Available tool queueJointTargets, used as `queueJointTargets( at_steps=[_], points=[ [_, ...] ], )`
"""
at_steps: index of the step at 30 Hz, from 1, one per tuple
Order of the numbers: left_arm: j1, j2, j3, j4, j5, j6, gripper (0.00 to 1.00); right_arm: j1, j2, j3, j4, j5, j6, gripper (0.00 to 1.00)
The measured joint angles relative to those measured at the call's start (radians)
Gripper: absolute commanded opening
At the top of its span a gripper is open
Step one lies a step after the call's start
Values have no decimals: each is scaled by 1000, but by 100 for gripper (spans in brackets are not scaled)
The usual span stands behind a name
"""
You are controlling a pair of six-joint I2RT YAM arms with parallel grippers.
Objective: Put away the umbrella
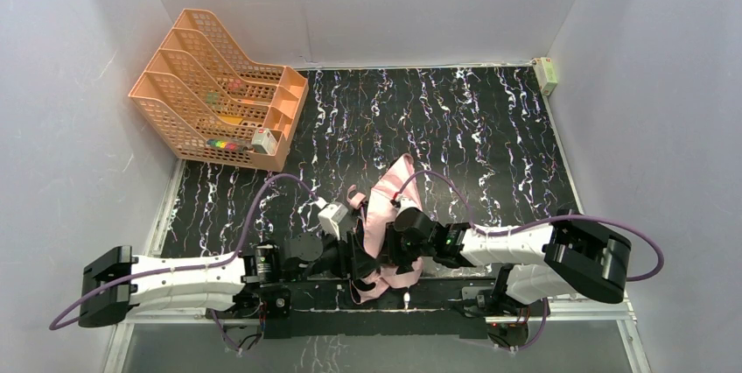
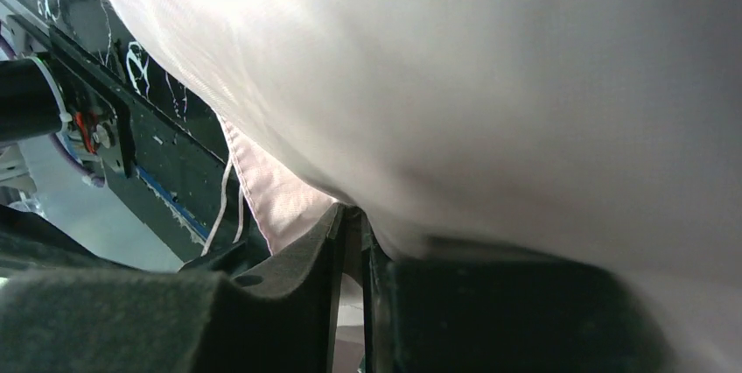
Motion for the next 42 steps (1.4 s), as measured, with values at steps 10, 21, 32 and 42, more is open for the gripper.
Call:
queueJointTargets(
  at_steps=[10,21,32,42],
  points=[
    [0,-41,106,-257,-183,-40,70,10,-49,-24,-53,116,89,22],
    [66,95,333,-406,-279,-18,87,-12,-182,-41,-227,209,14,26],
    [569,372,614,-392,48,64,88,-30,-237,-69,-245,201,-63,26],
    [682,741,917,-394,316,69,85,-31,-158,-62,-145,160,-64,26]
  ],
)
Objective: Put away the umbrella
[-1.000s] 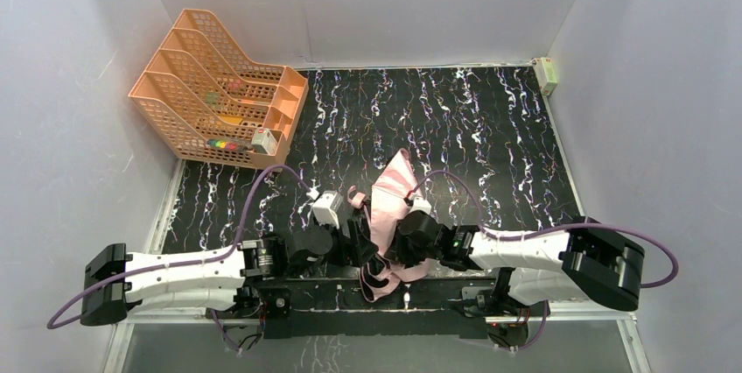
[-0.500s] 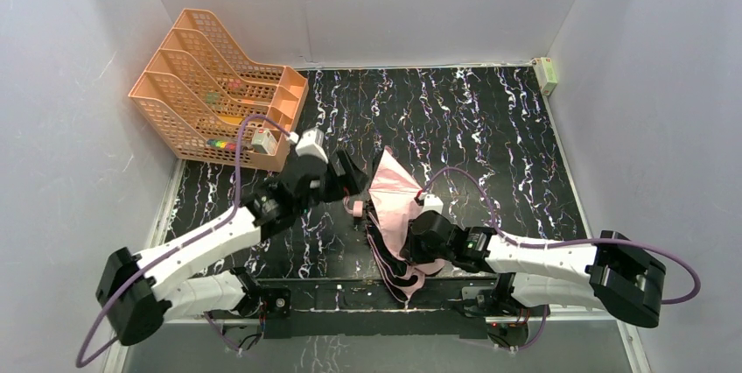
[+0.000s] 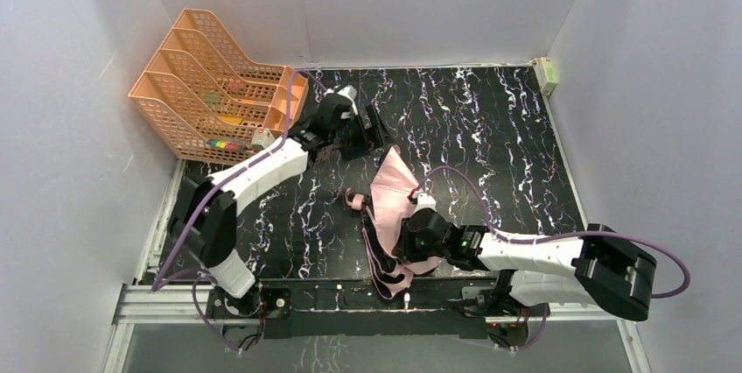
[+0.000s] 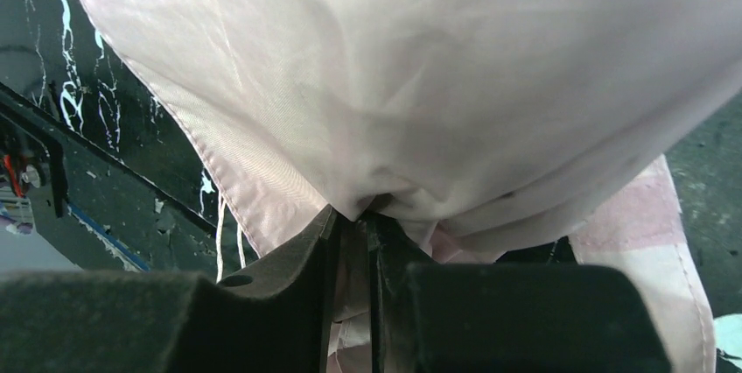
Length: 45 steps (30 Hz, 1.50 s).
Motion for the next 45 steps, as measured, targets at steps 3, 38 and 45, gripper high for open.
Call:
queueJointTargets(
  at_steps=[3,38,45],
  points=[
    [14,114,126,-61,47,40,83,0,13,0,27,-12,3,26],
    [11,461,602,-420,167,315,0,-5,32,-22,101,-32,30,26],
    [10,459,627,-408,167,316,0,-5,34,-22,105,-34,37,26]
  ],
)
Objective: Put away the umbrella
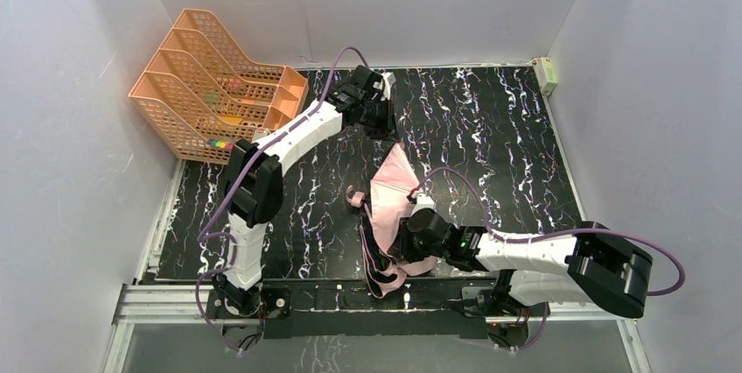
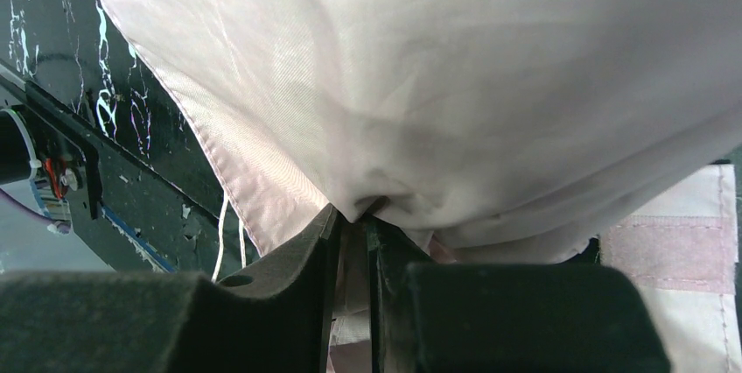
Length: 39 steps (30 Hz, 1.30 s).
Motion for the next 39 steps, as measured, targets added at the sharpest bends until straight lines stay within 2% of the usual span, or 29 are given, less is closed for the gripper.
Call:
queueJointTargets(
  at_steps=[7,11,15,16,19,21,23,27,30,33,35,39],
  points=[
    [-3,-60,-18,19,11,-6,0,0,-2,0,2,1,10,26],
    [-4,-204,-142,62,29,-23,0,0,2,0,6,5,18,26],
    [-22,-446,-371,142,27,-62,0,0,34,15,23,12,23,26],
    [-44,-537,-477,152,15,-83,0,0,56,25,35,11,24,26],
    [-137,-687,-675,205,-43,-137,0,0,76,30,54,10,24,26],
    [-241,-804,-823,221,-89,-195,0,0,81,29,65,8,25,26],
    [-297,-870,-912,245,-153,-245,0,0,91,29,80,7,26,26],
    [-334,-919,-1001,247,-218,-288,0,0,96,29,86,5,26,26],
    [-345,-929,-1025,205,-287,-309,0,0,97,29,88,1,26,26],
    [-347,-915,-972,145,-367,-302,15,0,96,21,101,-1,30,25],
    [-346,-876,-868,96,-422,-277,28,-1,95,16,107,-1,32,25],
    [-346,-763,-623,31,-497,-204,45,-1,91,4,124,0,40,25]
  ],
)
